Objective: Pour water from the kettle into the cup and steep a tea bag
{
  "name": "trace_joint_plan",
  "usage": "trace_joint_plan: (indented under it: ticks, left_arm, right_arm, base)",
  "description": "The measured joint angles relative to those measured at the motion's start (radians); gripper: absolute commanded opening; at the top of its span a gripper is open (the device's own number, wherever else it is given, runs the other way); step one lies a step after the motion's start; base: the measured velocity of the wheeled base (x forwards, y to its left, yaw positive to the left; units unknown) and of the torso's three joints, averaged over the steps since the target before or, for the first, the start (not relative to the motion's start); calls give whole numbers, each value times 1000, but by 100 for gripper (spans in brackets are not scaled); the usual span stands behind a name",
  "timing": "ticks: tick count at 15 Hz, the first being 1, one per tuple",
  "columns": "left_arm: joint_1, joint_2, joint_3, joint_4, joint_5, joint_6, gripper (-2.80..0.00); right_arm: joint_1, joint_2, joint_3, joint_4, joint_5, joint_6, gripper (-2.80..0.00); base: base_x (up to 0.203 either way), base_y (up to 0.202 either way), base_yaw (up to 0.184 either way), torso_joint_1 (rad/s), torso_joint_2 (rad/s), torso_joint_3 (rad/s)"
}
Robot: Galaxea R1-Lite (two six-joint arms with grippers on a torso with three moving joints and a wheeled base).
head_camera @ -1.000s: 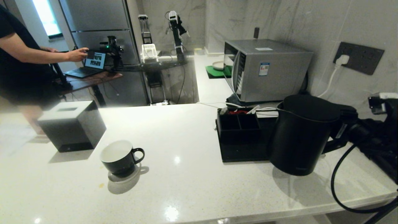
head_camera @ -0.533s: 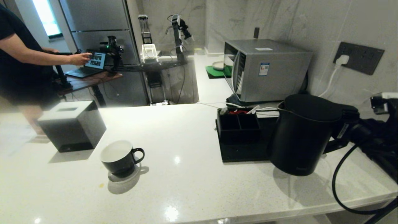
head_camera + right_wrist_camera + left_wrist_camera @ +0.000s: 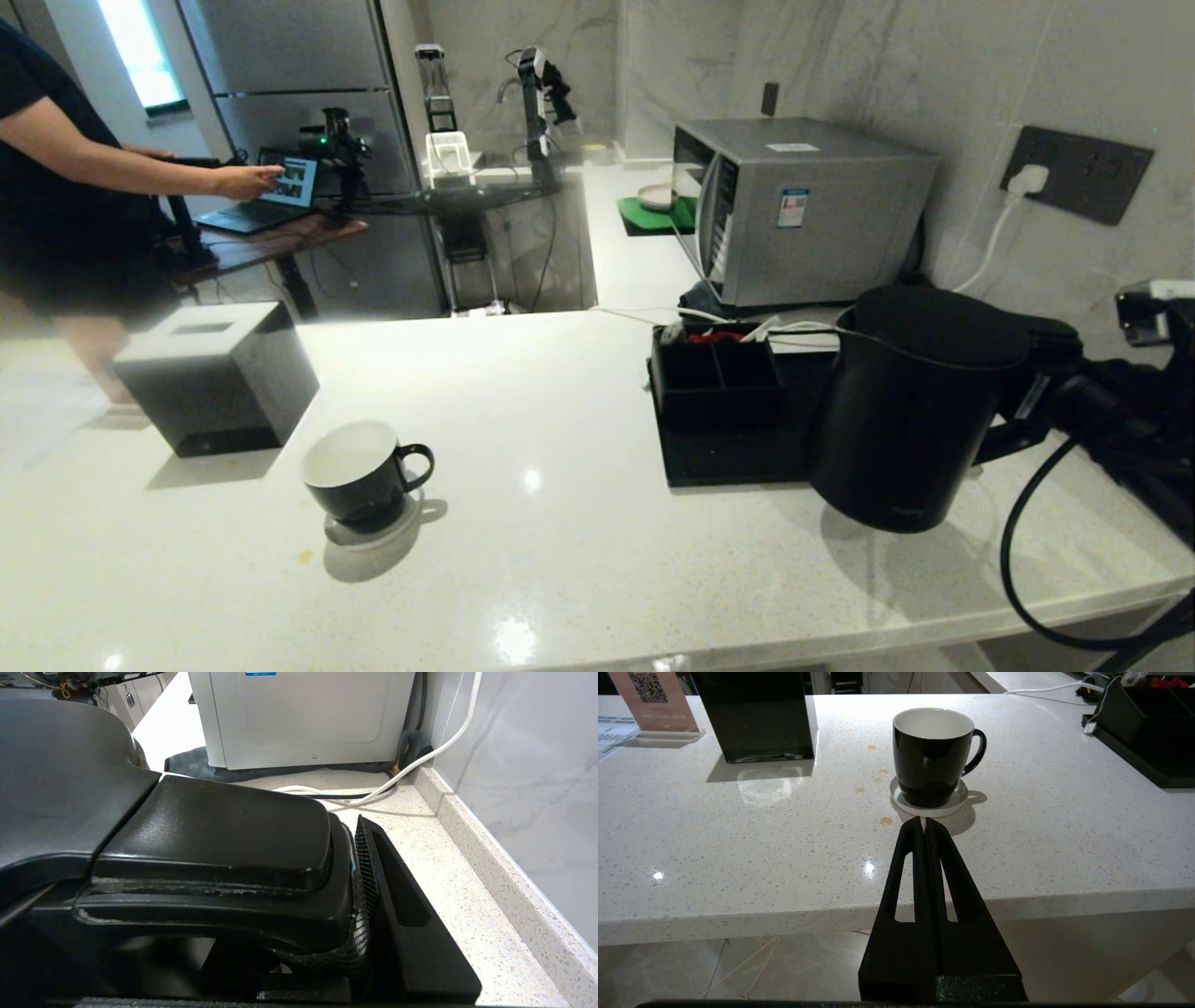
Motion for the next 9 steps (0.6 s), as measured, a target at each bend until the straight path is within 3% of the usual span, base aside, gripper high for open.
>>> trace_joint_plan:
  ticks: [9]
  left_arm:
    - [0,0,0,-1,0,-11,-280]
  right_arm:
    - [0,4,-6,1,2,0,-280]
  base:
    - [0,0,0,0,0,0]
